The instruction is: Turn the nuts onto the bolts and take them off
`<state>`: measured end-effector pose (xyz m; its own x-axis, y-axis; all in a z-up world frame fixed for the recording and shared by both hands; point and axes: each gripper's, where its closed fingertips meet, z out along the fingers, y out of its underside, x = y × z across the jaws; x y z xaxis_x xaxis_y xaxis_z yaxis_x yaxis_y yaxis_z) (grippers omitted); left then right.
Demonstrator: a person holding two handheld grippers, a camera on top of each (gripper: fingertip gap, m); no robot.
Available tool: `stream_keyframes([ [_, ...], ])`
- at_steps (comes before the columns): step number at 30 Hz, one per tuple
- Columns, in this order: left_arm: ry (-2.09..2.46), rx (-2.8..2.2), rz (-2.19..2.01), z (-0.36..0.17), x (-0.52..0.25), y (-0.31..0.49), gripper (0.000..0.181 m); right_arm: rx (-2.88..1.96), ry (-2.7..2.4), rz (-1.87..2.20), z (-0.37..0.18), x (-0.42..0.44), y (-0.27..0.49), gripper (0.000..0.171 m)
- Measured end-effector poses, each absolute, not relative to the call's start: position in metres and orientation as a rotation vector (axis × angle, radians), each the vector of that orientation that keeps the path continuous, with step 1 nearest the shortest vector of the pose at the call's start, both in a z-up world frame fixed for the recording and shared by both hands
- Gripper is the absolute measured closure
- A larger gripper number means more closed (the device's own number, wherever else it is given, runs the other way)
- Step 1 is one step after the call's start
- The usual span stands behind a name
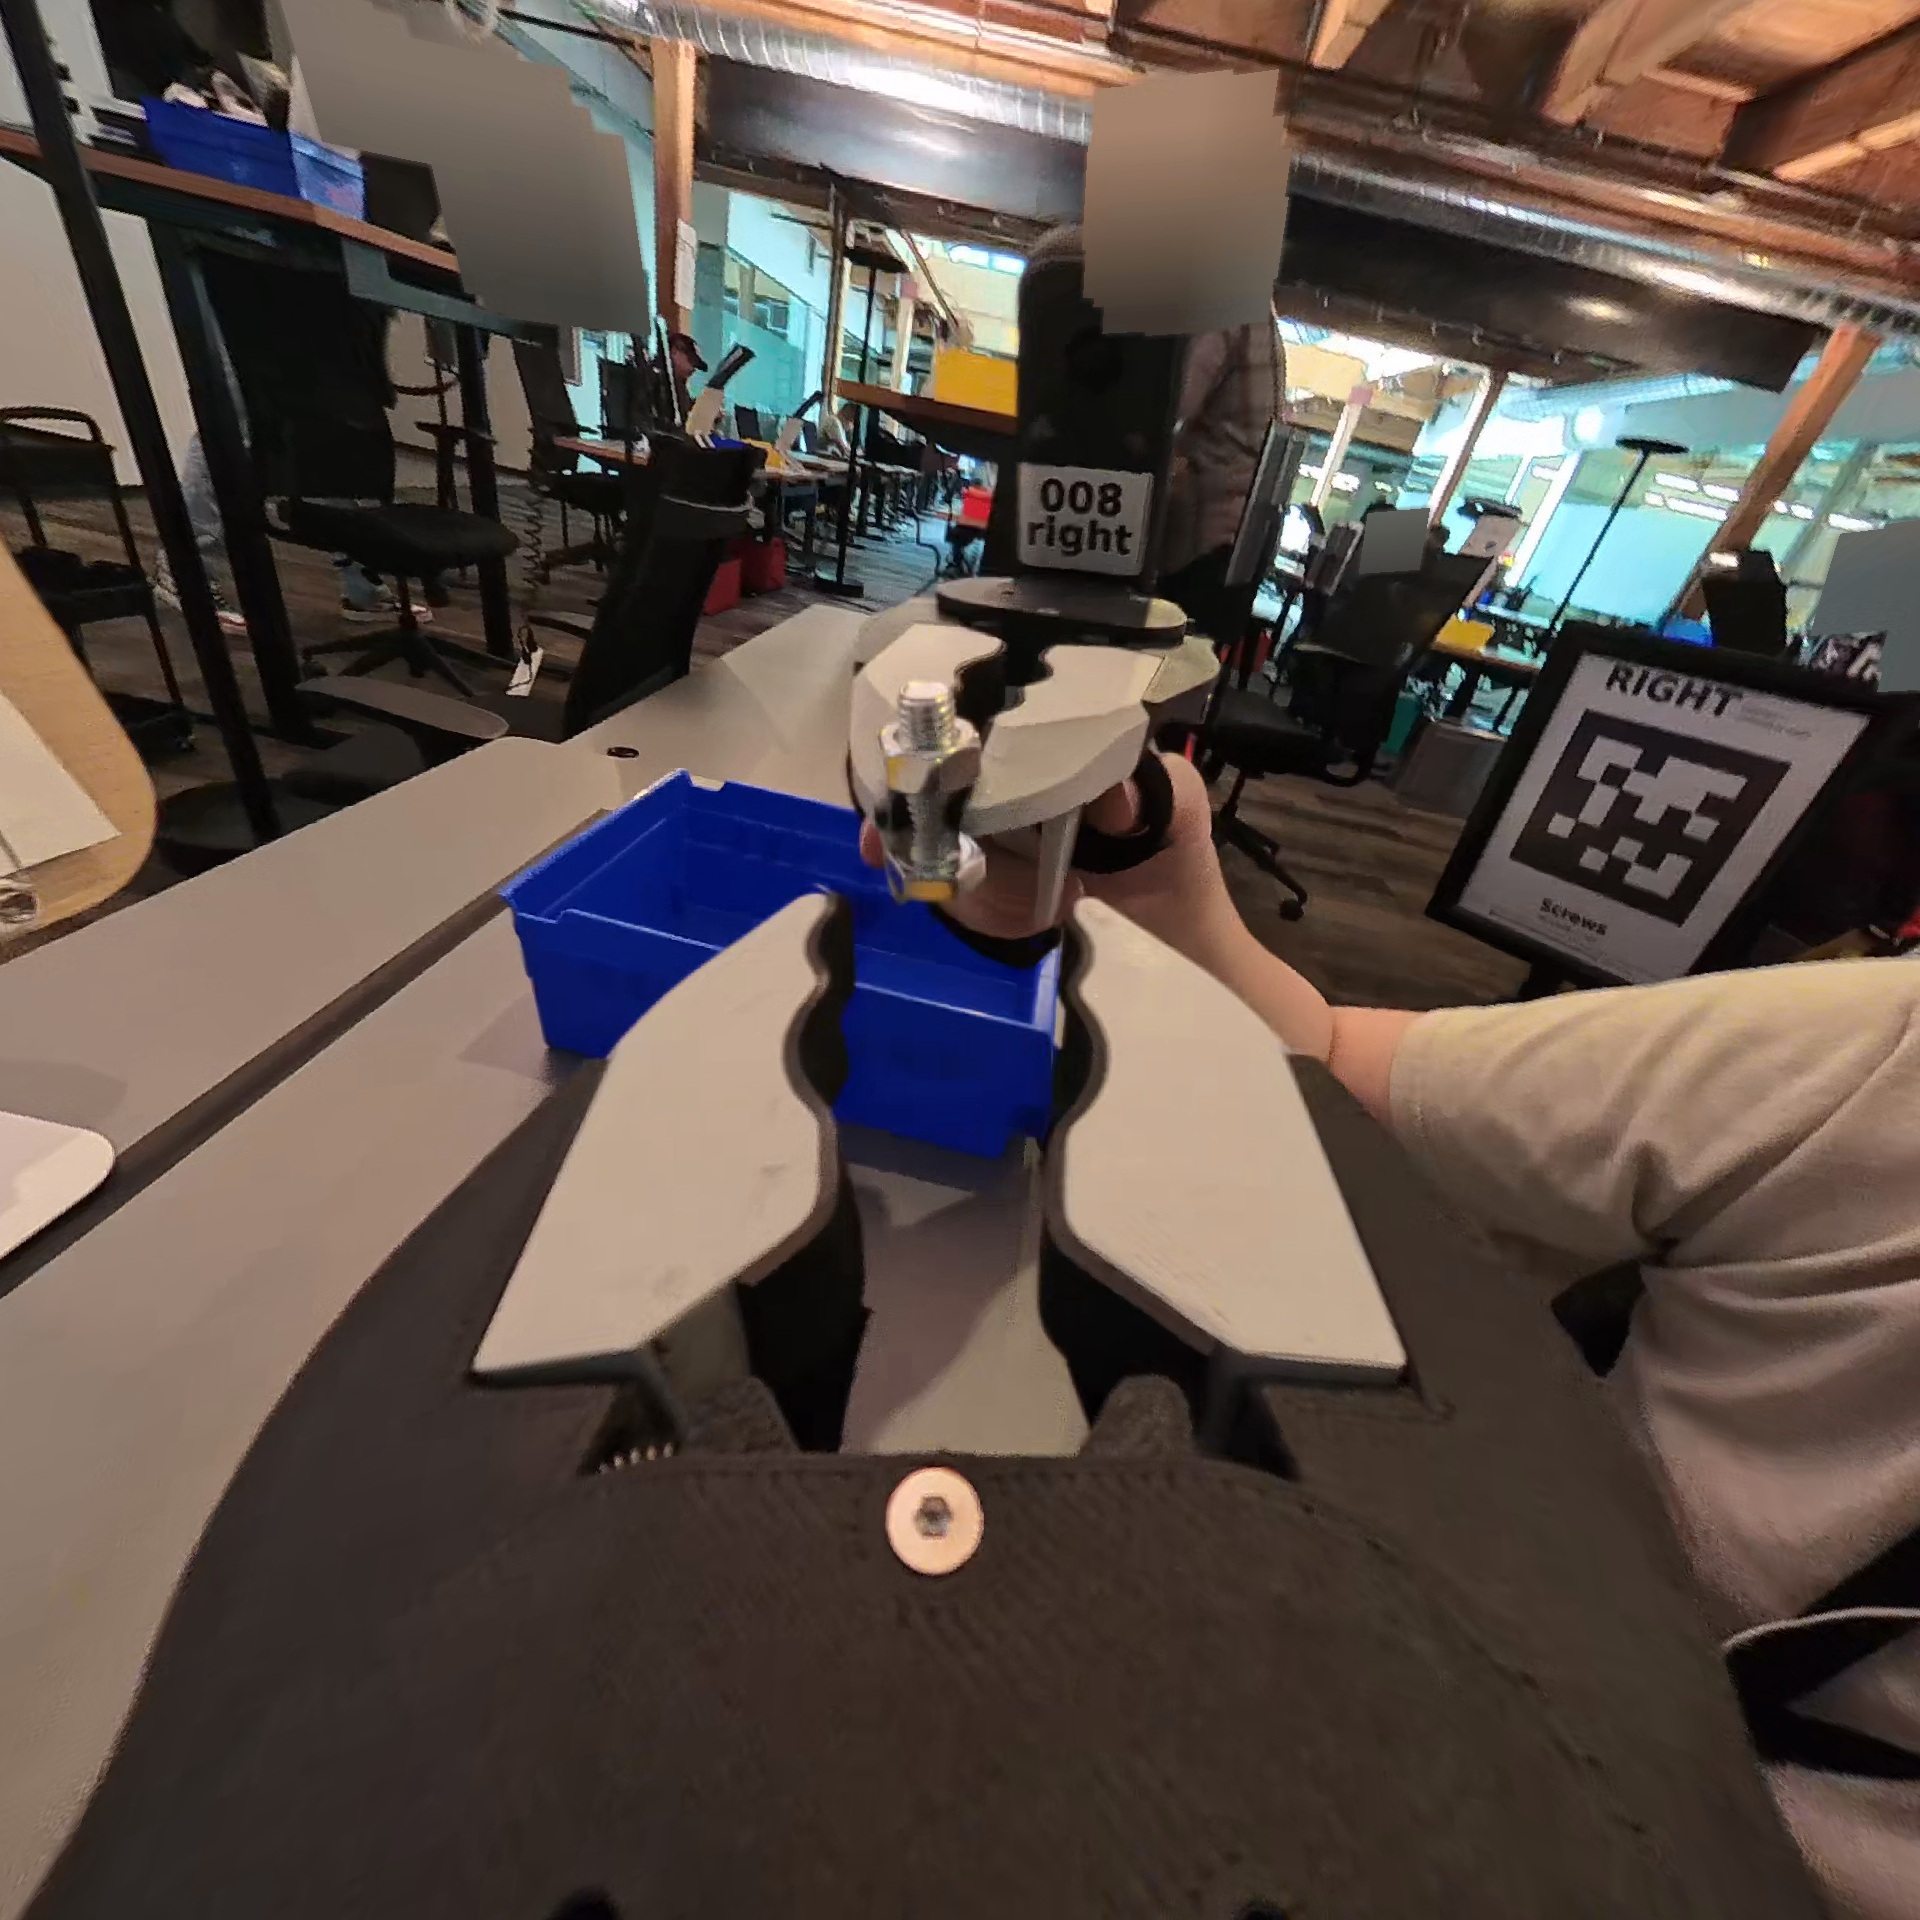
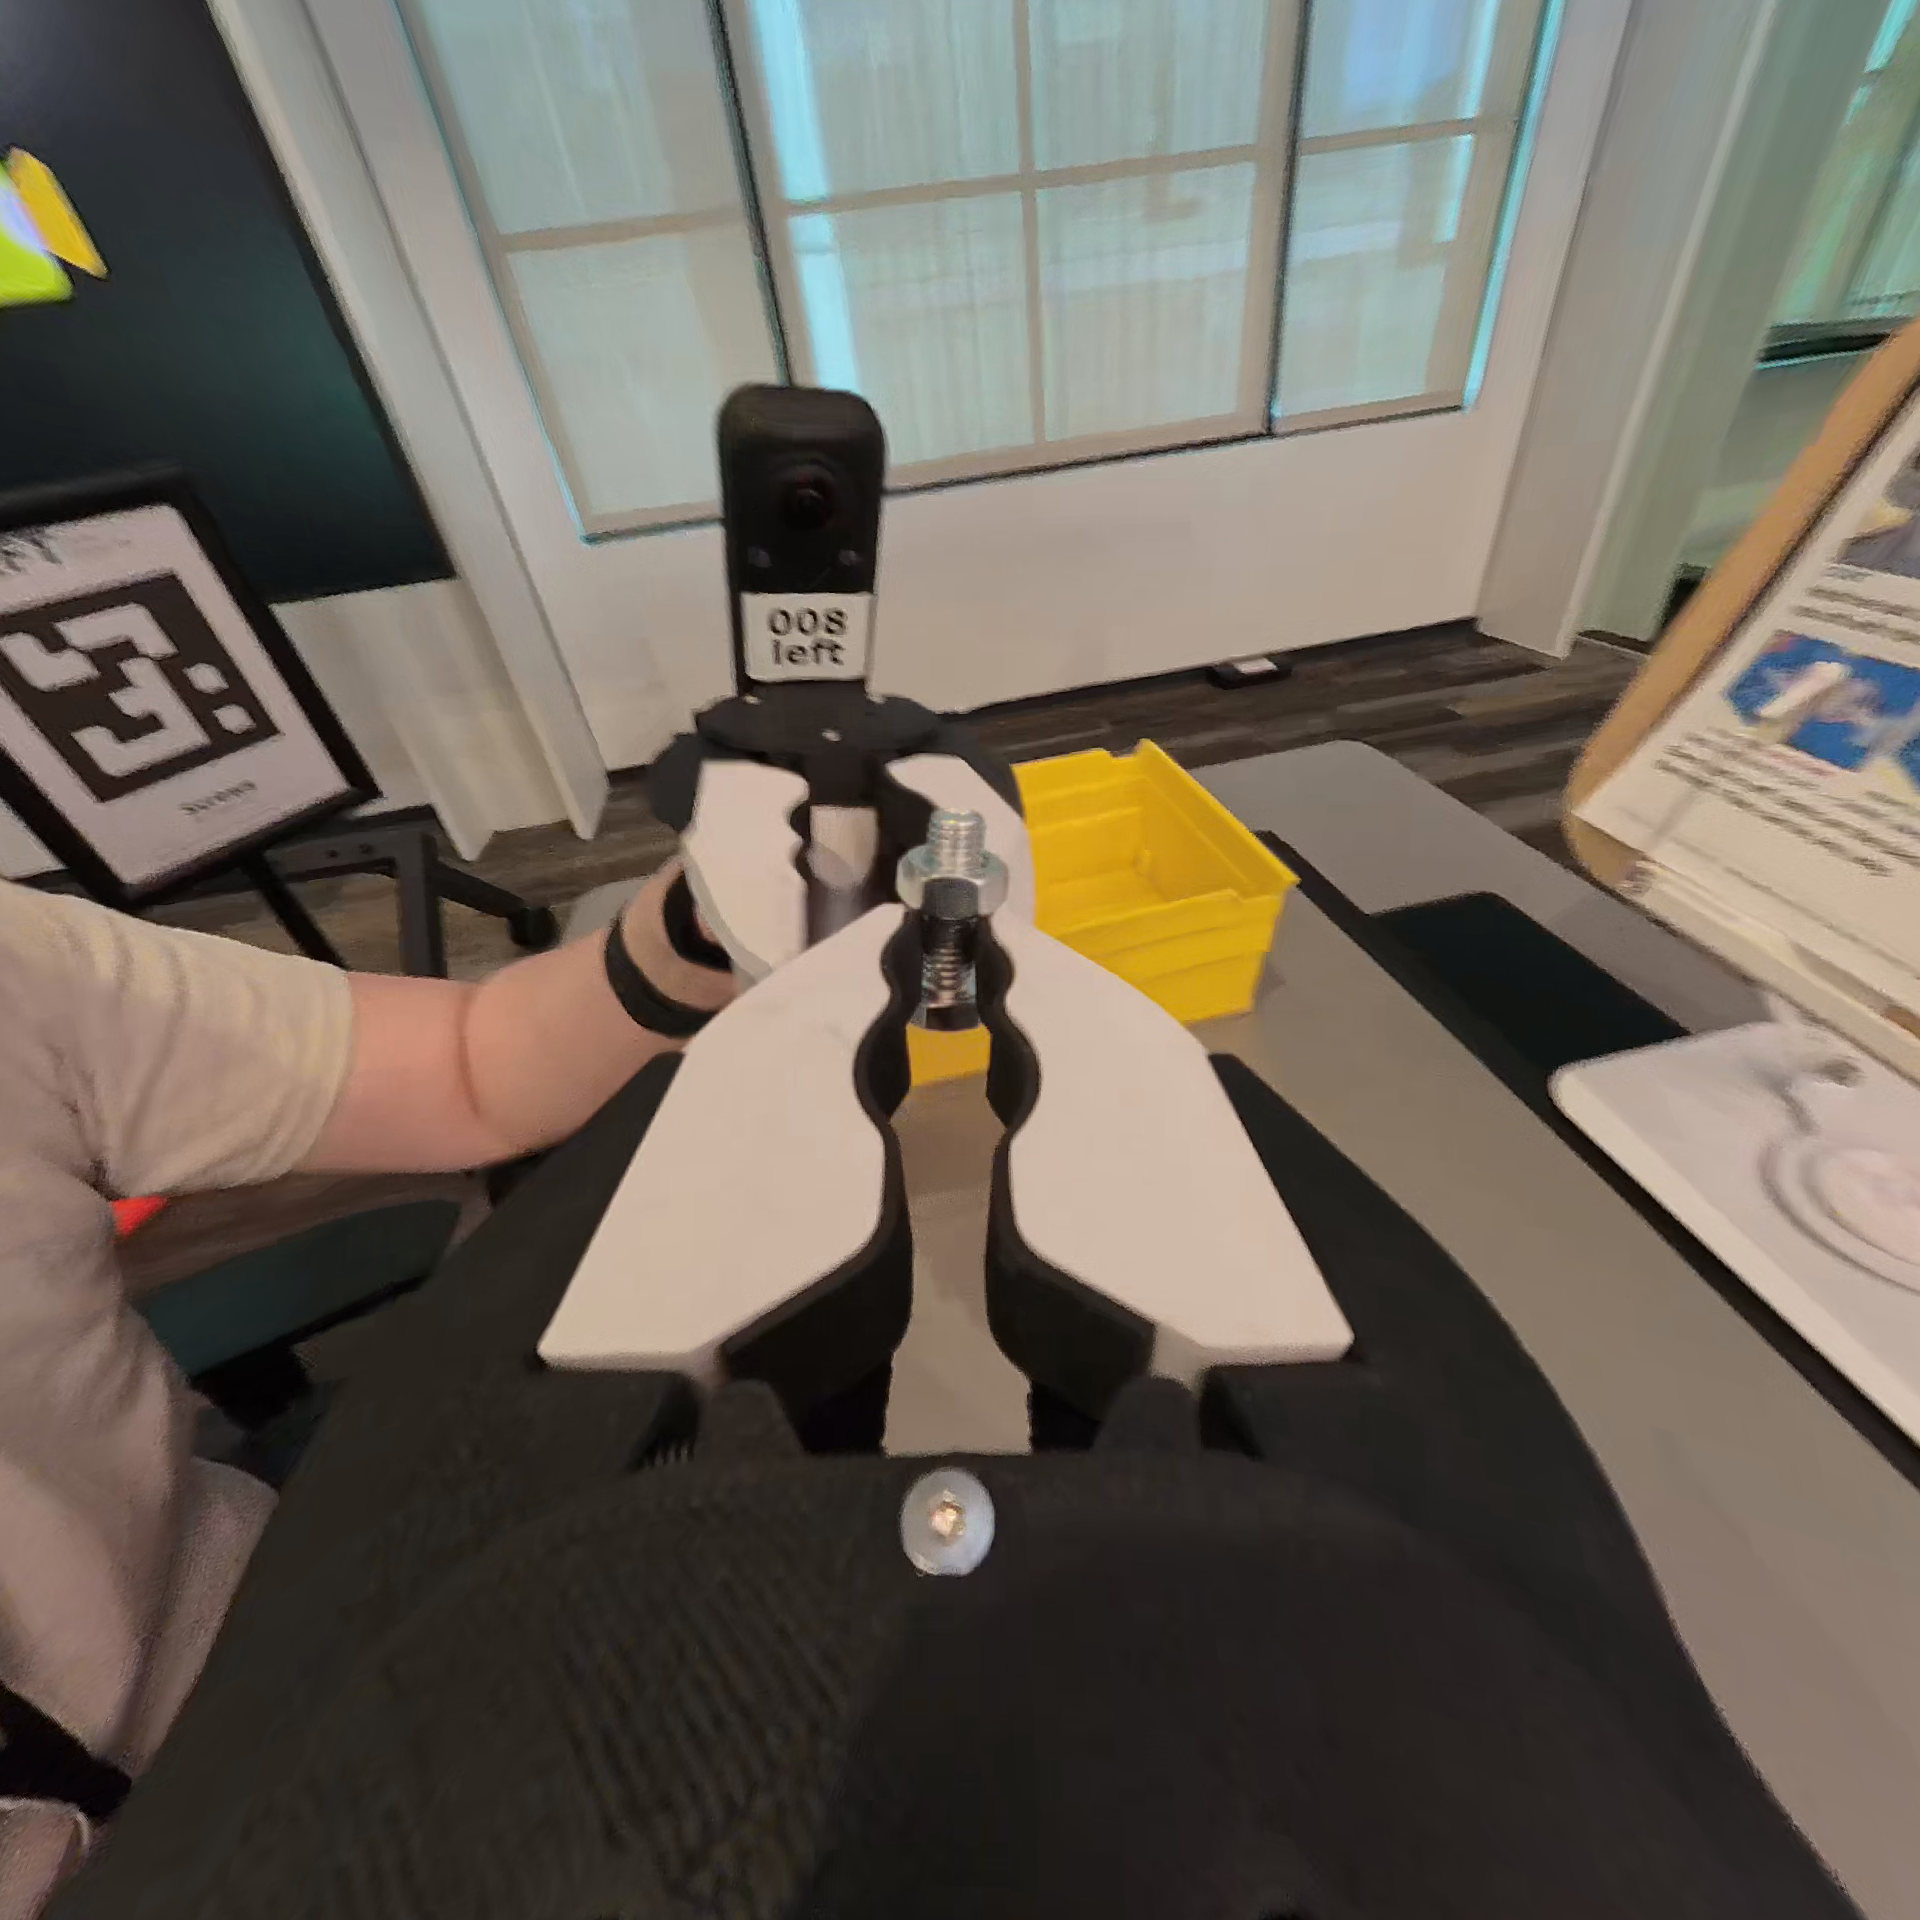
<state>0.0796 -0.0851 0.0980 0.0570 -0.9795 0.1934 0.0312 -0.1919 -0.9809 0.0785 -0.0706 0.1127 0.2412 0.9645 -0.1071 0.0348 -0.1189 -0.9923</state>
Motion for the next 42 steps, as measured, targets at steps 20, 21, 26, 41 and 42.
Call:
stream_keyframes([
  [20,1.134,-1.487,-1.308,0.075,0.089,-0.09,0.156,-3.054,-0.723,0.31,-0.143,0.345,-0.021,0.161],
  [21,1.139,-1.492,-1.308,0.074,0.09,-0.09,0.156,-3.062,-0.728,0.3,-0.145,0.346,-0.021,0.161],
  [26,1.153,-1.509,-1.305,0.07,0.091,-0.091,0.156,-3.096,-0.747,0.247,-0.153,0.35,-0.019,0.159],
  [41,1.021,-1.709,-0.655,0.1,-0.005,-0.058,0.155,-2.704,-0.239,0.094,-0.059,0.436,-0.009,0.138],
  [42,0.986,-1.782,-0.523,0.097,-0.026,-0.054,0.151,-2.69,-0.168,0.101,-0.057,0.448,-0.014,0.135],
])
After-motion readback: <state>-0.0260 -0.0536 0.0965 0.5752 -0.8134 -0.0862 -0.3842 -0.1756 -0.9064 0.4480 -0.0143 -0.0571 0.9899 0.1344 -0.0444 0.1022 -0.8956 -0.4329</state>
